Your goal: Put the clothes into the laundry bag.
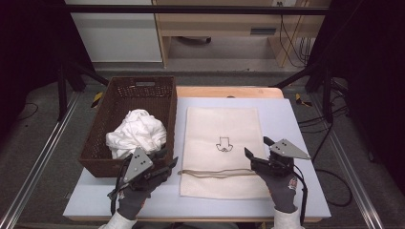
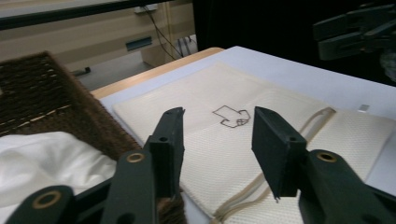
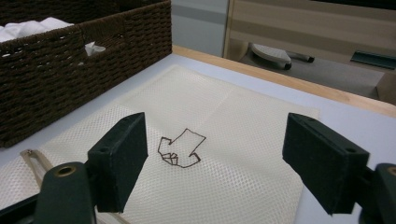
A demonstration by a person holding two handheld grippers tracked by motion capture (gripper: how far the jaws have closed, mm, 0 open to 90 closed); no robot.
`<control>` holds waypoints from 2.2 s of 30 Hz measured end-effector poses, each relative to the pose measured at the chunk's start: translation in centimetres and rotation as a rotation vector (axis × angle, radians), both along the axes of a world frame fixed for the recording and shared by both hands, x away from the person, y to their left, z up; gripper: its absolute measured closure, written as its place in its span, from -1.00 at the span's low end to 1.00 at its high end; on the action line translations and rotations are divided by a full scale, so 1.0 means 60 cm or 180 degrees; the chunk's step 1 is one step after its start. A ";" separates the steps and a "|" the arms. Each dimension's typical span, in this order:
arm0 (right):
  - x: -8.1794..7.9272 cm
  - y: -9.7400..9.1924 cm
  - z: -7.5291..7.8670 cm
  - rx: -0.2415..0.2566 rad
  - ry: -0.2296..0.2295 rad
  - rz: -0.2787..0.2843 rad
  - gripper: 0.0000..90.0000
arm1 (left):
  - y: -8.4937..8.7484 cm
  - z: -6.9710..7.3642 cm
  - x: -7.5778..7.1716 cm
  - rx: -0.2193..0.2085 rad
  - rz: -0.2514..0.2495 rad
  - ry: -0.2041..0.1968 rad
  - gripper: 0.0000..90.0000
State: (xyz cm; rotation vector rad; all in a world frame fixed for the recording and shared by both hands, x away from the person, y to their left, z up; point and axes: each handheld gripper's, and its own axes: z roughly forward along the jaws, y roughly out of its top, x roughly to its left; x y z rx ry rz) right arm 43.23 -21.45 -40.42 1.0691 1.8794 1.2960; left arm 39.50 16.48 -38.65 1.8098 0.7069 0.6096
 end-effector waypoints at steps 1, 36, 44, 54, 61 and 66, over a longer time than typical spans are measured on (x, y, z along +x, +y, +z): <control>0.000 0.000 0.000 0.0000 0.0000 0.0000 -0.48 | 0.000 0.000 0.000 0.0000 0.0000 0.0000 0.27; 0.016 0.097 -0.084 -0.0411 0.0664 0.0492 0.03 | -0.146 -0.153 0.029 0.0695 -0.0514 0.0945 0.98; 0.019 0.119 -0.115 -0.0641 0.0872 0.0586 0.15 | -0.145 -0.166 0.031 0.0724 -0.0555 0.0989 0.97; 0.008 0.119 -0.129 -0.0794 0.0970 0.0667 0.33 | -0.145 -0.168 0.029 0.0693 -0.0531 0.0985 0.97; 0.007 0.118 -0.132 -0.0699 0.0996 0.0747 0.59 | -0.144 -0.168 0.030 0.0685 -0.0534 0.0994 0.97; 0.011 0.119 -0.133 -0.0575 0.1076 0.0720 0.73 | -0.145 -0.168 0.029 0.0703 -0.0531 0.0969 0.96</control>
